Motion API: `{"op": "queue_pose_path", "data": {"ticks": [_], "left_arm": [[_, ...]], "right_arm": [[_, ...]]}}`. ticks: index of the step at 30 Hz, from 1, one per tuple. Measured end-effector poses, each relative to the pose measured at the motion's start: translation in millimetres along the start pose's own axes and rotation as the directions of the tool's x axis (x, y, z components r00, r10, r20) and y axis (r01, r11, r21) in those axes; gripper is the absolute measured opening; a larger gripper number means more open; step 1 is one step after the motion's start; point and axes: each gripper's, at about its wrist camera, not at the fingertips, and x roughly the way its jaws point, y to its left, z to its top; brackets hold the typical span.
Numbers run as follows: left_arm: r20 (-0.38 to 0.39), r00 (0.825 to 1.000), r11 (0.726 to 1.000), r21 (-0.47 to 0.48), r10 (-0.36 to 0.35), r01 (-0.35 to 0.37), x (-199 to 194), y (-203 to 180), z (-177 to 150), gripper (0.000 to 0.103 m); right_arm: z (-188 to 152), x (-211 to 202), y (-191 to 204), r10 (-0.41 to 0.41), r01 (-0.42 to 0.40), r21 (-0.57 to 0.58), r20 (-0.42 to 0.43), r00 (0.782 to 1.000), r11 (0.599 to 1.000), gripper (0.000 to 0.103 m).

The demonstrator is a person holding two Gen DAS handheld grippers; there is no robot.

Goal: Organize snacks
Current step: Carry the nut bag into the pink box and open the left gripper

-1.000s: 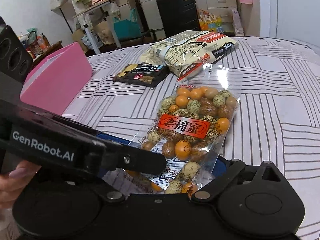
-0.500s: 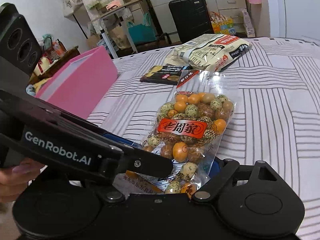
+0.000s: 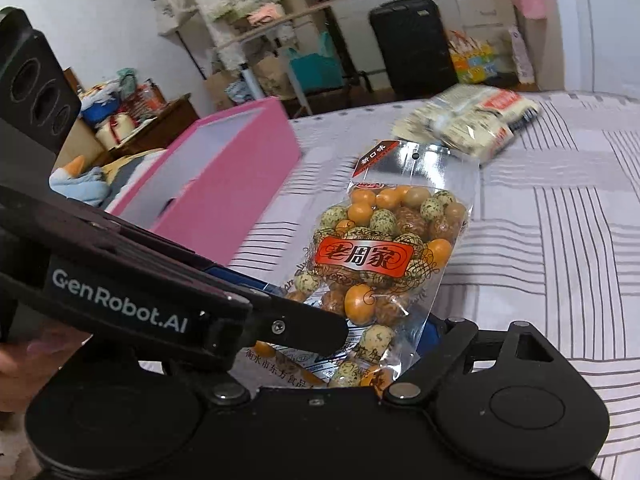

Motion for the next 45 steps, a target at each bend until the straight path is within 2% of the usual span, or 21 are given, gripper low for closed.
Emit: {"op": "queue_pose_path", "data": {"ticks": [10, 15, 22, 28, 32, 36, 45], "left_arm": [[0.051, 0.999, 0.997, -0.078, 0.006, -0.002, -63, 21, -41, 0.045], [0.1, 0.995, 0.993, -0.12, 0.01, 0.002, -97, 35, -55, 0.045], [0.205, 0.979, 0.985, -0.171, 0.022, 0.013, -147, 62, -59, 0.045], [0.269, 0.96, 0.973, -0.229, 0.072, -0.009, -175, 94, -51, 0.045], [0.269, 0.956, 0.963, -0.264, 0.119, -0.045, -182, 123, -37, 0.045], [0.261, 0.957, 0.949, -0.311, 0.128, -0.042, -171, 158, -19, 0.045], [0.239, 0.964, 0.899, -0.438, 0.115, 0.001, -133, 228, 1, 0.046]], "right_arm": [[3, -14, 61, 0.027, -0.03, -0.089, -0.036, 0.999, 0.996, 0.086], [19, -18, 94, 0.035, -0.043, -0.171, -0.051, 0.998, 0.984, 0.086], [56, -14, 138, 0.074, -0.09, -0.33, -0.062, 0.995, 0.94, 0.087], [87, 12, 160, 0.161, -0.176, -0.392, -0.07, 0.984, 0.903, 0.086], [104, 41, 167, 0.2, -0.212, -0.421, -0.074, 0.977, 0.882, 0.083], [117, 73, 170, 0.188, -0.212, -0.437, -0.099, 0.977, 0.874, 0.081], [128, 140, 164, 0.17, -0.209, -0.381, -0.133, 0.976, 0.901, 0.078]]}}
